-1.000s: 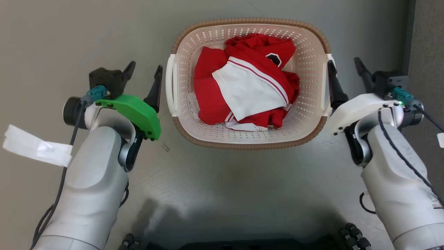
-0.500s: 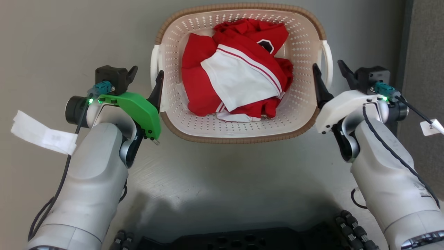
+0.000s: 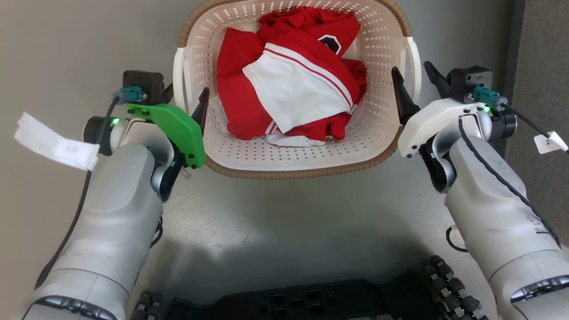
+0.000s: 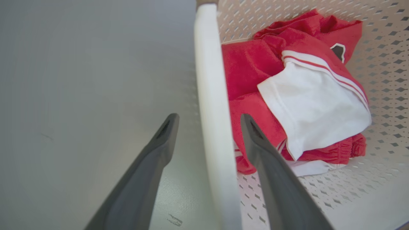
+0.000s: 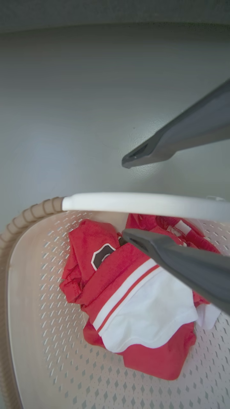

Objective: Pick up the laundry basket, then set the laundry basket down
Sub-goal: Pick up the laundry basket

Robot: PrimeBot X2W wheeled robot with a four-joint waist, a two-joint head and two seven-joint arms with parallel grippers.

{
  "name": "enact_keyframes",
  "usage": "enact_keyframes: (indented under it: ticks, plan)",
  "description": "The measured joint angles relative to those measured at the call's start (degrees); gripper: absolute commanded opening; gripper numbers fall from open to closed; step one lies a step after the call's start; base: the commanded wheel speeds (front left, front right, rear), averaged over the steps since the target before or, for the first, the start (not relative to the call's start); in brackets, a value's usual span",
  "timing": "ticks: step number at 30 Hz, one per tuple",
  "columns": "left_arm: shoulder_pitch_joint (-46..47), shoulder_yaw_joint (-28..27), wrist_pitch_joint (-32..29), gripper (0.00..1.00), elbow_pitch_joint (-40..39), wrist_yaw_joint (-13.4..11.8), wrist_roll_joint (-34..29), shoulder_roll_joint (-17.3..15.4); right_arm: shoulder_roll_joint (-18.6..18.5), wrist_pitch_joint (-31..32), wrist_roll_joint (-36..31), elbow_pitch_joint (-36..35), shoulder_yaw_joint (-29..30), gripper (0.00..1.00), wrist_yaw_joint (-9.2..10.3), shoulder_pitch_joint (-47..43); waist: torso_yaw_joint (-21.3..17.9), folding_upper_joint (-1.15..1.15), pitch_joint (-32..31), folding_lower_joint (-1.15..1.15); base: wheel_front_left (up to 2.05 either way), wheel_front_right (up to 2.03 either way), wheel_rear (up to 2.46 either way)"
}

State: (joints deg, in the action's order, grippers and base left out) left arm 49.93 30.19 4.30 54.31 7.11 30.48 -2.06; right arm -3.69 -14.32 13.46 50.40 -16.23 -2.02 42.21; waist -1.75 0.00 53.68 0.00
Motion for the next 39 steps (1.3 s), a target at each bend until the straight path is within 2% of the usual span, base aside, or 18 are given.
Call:
enact_keyframes:
  ticks: [1,2,20,39]
  plan:
    - [0.3,0.0,-0.3,1.0,0.7,0.0,0.6,0.1,0.0,0.0,0.1,0.5,-0.2,0.29,-0.14,0.2,0.0,0.0,0.1,0.0,0.0,0.0,0.0]
    - [0.4,0.3,-1.0,0.0,1.1,0.0,0.7,0.1,0.0,0.0,0.2,1.1,-0.5,0.0,-0.49,0.4,-0.1,0.0,0.2,0.0,0.0,0.0,0.0]
    - [2.5,3.5,-3.6,0.0,4.8,0.0,5.3,1.1,0.7,-0.3,2.8,7.0,-1.6,0.0,-2.01,3.1,0.4,0.0,-0.4,0.0,0.0,0.0,0.0]
    - [-0.7,7.1,-8.8,0.0,8.2,0.0,11.6,1.4,1.6,2.5,6.1,14.4,-4.7,0.0,-3.53,2.7,0.3,0.0,-7.9,0.0,0.0,0.0,0.0]
